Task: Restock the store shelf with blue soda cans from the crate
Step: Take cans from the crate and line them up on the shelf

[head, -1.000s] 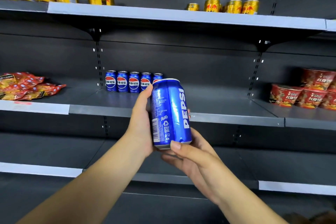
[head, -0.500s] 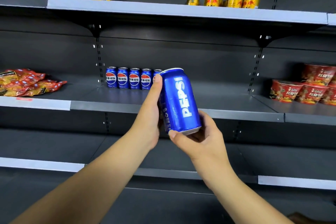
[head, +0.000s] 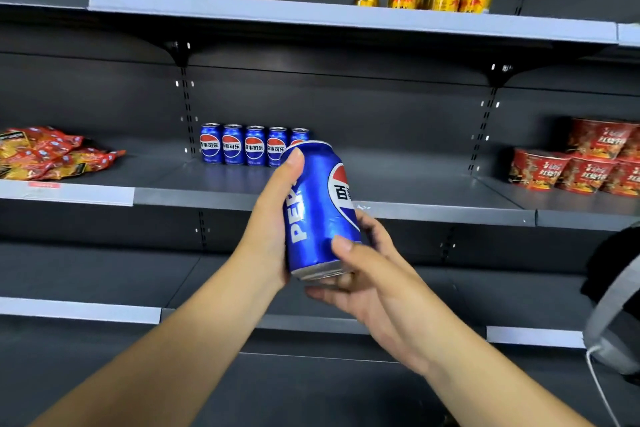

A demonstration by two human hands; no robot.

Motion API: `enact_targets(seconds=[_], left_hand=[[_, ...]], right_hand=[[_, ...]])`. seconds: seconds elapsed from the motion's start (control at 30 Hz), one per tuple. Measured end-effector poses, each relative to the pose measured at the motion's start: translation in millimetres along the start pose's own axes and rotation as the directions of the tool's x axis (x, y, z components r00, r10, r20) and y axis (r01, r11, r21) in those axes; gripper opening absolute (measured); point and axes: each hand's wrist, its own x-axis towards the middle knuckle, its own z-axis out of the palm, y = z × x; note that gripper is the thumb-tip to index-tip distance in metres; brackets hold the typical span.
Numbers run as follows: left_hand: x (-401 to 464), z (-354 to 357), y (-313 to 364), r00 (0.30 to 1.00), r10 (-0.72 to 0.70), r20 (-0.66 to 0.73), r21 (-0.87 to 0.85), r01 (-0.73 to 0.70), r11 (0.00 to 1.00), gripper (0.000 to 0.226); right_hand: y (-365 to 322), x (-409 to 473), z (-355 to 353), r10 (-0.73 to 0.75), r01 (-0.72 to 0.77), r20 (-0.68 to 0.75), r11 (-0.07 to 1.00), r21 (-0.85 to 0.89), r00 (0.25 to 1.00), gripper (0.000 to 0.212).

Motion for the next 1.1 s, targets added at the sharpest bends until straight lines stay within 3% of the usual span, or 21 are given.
enact_targets(seconds=[0.1, 0.23, 0.33, 0.4, 0.53, 0.67, 0.83, 0.93, 1.1], left_hand=[[-2.1, -6.9, 1.8, 0.998, -0.051, 0.023, 0.019, 0.051, 0.999, 0.040], [-1.9, -17.2, 4.1, 0.998, -0.057, 0.003, 0.088, 0.056, 0.995, 0.044], [-0.9, -22.9, 8.2, 0.999, 0.012, -0.040, 0.163, -0.006, 0.987, 0.073], [0.6, -27.2, 12.2, 0.998, 0.028, -0.053, 0.176, -0.018, 0.984, 0.061], [5.6, -41.1, 17.4, 0.997, -0.044, -0.059, 0.200, 0.055, 0.978, 0.046], [16.9, -59.0, 22.0, 0.988, -0.148, -0.039, 0.130, 0.152, 0.980, 0.033], [40.9, -69.0, 13.1, 0.982, -0.191, 0.005, 0.042, 0.190, 0.981, 0.064], [58.0, -67.9, 6.8, 0.980, -0.196, 0.041, 0.031, 0.195, 0.980, 0.059], [96.8, -75.2, -6.0, 0.968, -0.183, 0.174, 0.186, 0.150, 0.971, 0.071]], right_hand=[[2.8, 3.3, 6.6, -0.026, 0.023, -0.065, 0.998, -0.054, 0.998, 0.055], [8.7, 7.7, 18.0, -0.106, 0.071, -0.156, 0.974, -0.213, 0.982, 0.060], [14.7, 12.0, 24.9, -0.184, 0.116, -0.195, 0.942, -0.315, 0.963, 0.065], [23.2, 15.6, 32.8, -0.198, 0.116, -0.217, 0.933, -0.339, 0.956, 0.066], [41.3, 22.8, 44.9, -0.142, 0.058, -0.271, 0.953, -0.298, 0.952, 0.068], [44.3, 29.1, 43.3, -0.028, -0.043, -0.270, 0.966, -0.253, 0.962, 0.051], [35.2, 46.1, 26.9, 0.104, -0.160, -0.198, 0.944, -0.289, 0.975, 0.046], [27.7, 64.7, 10.8, 0.126, -0.183, -0.184, 0.922, -0.342, 0.975, 0.052], [20.8, 103.1, -22.7, 0.117, -0.187, -0.186, 0.888, -0.421, 0.976, 0.039]])
